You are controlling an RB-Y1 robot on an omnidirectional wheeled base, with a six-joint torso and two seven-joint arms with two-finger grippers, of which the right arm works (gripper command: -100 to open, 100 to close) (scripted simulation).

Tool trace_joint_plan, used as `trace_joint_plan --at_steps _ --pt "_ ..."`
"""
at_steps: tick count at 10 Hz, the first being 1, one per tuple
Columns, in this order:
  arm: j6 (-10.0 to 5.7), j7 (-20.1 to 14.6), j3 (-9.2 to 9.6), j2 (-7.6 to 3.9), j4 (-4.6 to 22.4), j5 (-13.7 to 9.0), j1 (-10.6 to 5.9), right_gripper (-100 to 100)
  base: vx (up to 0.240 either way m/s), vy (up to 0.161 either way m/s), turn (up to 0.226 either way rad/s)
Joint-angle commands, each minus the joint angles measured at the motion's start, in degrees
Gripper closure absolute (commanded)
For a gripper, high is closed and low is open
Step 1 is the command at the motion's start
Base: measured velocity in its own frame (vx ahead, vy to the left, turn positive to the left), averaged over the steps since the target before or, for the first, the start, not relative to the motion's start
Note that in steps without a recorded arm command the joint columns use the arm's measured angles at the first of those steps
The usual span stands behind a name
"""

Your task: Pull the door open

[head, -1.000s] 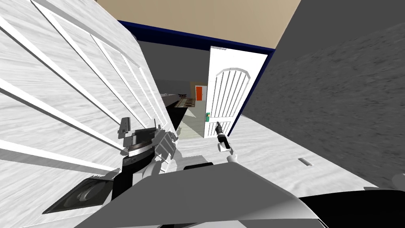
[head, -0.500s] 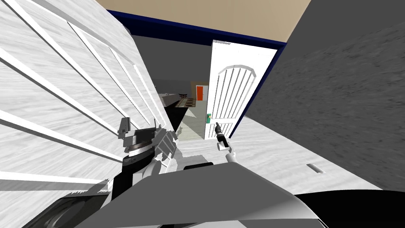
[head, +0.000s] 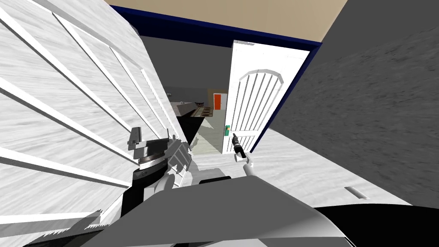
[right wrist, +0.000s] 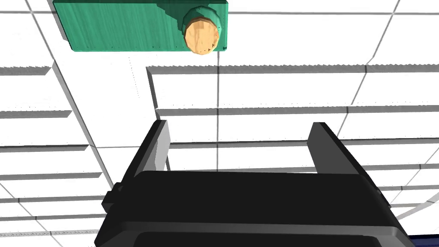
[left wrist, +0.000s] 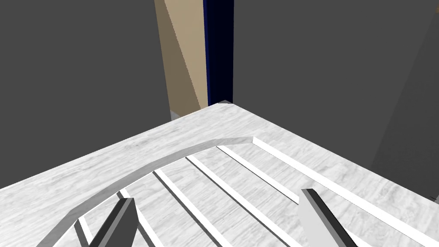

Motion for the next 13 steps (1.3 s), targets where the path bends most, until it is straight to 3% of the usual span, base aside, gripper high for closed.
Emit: trace_joint_plan --at_steps 1,3,4,5,6,9,12,13 --pt "0.16 0.11 -0.12 0.29 1.73 0.16 -0.91 -100 0.169 -0.04 0.032" --pt "0.44 0.08 -0.26 0.41 4.03 0.29 -2.18 -100 0.137 -0.018 0.024" --pt "0.31 0.13 -0.21 0.44 3.18 0.27 -1.68 -100 0.072 -0.001 0.007" --pt "-0.11 -0.86 -0.98 -1.19 4.22 -0.33 -1.74 -100 0.128 0.029 0.164" --pt "-0.29 -1.23 -1.27 -1.8 4.57 -0.56 -1.74 -100 0.173 0.052 0.13" --pt "-1.56 -3.85 -3.27 -6.1 7.04 -2.15 -1.71 -100 0.214 0.055 0.184" --pt "-2.41 -5.61 -4.61 -8.97 8.69 -3.22 -1.69 -100 0.161 0.03 0.113" --pt "-2.41 -5.61 -4.61 -8.97 8.69 -3.22 -1.69 -100 0.124 0.02 0.045"
